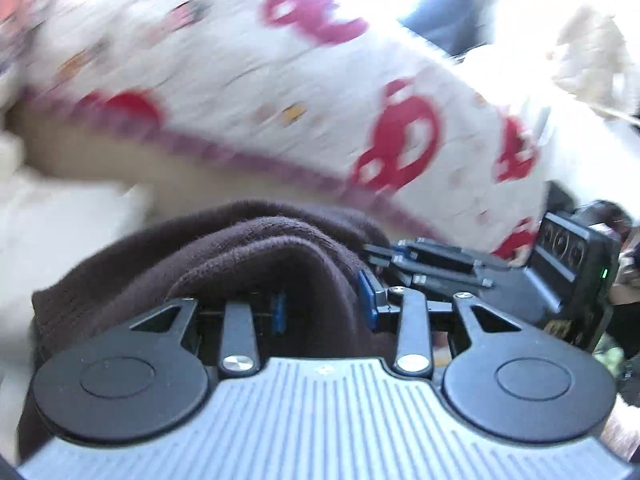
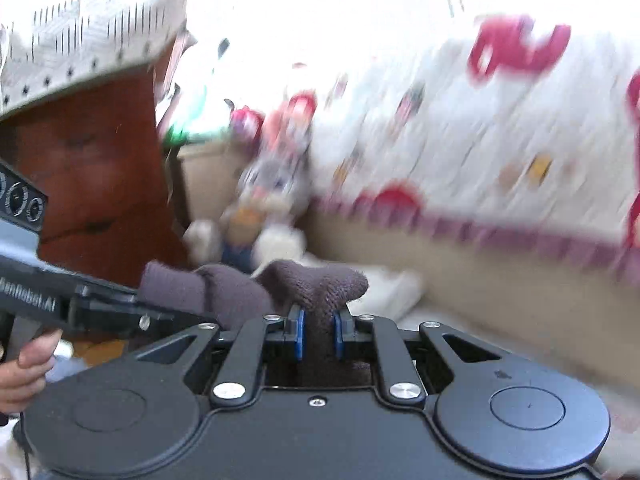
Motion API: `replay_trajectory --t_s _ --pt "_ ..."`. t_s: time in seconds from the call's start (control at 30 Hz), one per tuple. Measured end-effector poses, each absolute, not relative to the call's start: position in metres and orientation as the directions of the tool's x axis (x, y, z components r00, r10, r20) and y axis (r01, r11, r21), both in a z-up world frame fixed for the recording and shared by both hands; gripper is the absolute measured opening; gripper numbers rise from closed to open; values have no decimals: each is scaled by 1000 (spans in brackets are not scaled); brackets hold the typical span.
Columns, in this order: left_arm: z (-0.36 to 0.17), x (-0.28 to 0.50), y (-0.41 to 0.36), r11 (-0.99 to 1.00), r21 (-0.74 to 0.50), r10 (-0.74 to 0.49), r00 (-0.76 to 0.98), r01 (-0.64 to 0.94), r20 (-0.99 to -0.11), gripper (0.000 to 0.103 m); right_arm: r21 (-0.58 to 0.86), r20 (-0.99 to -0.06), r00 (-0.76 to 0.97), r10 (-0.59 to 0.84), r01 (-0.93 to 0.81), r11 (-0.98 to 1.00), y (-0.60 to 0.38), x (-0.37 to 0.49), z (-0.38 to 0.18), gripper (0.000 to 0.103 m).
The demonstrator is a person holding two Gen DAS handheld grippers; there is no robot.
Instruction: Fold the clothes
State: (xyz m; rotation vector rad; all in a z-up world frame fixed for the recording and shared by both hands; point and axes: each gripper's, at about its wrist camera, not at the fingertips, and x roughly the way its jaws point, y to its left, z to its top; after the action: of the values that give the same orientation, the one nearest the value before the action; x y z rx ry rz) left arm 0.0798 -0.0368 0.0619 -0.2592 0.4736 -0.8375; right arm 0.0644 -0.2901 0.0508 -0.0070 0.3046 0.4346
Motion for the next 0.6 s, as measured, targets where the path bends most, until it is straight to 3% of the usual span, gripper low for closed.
replay_trajectory --t_s 0.1,0.17,0.2,0.3,0.37,0.4,0.5,0.57,0.6 --pt "65 85 -106 616 -345 -787 534 708 -311 42 -12 -318 899 300 -321 947 -339 48 63 18" --pt "40 90 -159 612 -391 -787 483 687 -383 48 -34 -405 897 179 -210 977 -377 37 48 23" --pt "24 92 -182 614 -416 -782 449 670 -432 51 -65 -451 888 84 -126 990 -396 31 36 35" --pt "-27 89 -222 633 -456 -750 351 625 -561 51 -174 -566 803 -187 105 979 -446 -2 -15 38" --pt "-53 79 -230 663 -429 -713 343 613 -612 51 -40 -618 769 -163 176 984 -479 -29 -43 39" --pt "-59 72 -228 694 -380 -680 385 611 -623 51 116 -628 774 -80 195 974 -496 -44 -59 39" --pt "-63 60 -211 757 -292 -611 476 584 -633 54 368 -651 755 71 233 900 -513 -54 -90 39" --pt "-61 57 -198 787 -261 -573 505 559 -645 54 388 -635 764 113 189 902 -507 -46 -90 41" --pt "-59 59 -192 798 -252 -557 510 547 -656 54 392 -621 773 134 158 906 -503 -39 -88 48"
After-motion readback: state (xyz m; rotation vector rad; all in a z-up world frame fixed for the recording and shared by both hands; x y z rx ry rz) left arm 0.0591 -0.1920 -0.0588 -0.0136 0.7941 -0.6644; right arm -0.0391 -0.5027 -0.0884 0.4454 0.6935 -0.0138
